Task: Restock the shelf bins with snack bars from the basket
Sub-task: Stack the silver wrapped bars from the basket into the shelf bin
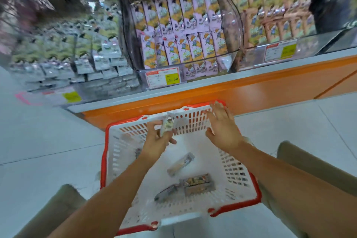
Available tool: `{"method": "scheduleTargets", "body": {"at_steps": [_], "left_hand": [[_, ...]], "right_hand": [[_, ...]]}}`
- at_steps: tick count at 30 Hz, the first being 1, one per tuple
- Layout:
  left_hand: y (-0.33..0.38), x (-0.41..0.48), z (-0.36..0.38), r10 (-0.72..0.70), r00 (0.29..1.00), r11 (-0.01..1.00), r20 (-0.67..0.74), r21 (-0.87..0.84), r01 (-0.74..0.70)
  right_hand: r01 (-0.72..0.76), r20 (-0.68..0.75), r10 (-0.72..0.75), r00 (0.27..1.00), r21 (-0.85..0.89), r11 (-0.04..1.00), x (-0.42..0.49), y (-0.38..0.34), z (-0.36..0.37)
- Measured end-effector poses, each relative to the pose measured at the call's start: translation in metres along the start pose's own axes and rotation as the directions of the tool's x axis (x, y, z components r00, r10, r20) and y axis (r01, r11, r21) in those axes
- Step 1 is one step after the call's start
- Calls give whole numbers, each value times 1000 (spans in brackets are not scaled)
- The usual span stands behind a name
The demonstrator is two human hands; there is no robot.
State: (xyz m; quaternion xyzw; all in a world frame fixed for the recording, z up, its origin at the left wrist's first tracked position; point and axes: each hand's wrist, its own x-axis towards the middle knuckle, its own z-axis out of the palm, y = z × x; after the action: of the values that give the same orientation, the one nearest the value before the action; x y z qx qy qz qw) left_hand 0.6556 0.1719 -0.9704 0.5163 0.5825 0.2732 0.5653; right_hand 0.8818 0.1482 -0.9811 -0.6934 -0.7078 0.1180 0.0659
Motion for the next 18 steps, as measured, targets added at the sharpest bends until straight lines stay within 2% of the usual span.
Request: {"method": "scheduleTargets", "body": {"at_steps": [2,5,9,13,16,18], "left_hand": [[20,-18,-8,-3,1000,1000,-30,-28,3],[44,-42,-22,73,994,997,-76,-17,-75],[75,-73,-42,119,978,992,-173,-13,-123],[96,-96,-69,189,967,981,-173,79,-178],[114,-108,-93,267,956,946,-117,222,-237],[130,-116,-107,254,964,946,-75,224,-232]], "right_hand": [[94,-48,-91,995,68,993,-1,-22,-22],[229,-154,-210,965,120,966,-3,-53,-50],[321,-254,-281,925,130,938,-6,-89,-85],[378,-326,-316,891,149,914,-8,-119,-118],[455,-285,-390,876,221,862,-10,-138,-143],[542,-208,-503,839,229,809,-9,-151,-159]]}}
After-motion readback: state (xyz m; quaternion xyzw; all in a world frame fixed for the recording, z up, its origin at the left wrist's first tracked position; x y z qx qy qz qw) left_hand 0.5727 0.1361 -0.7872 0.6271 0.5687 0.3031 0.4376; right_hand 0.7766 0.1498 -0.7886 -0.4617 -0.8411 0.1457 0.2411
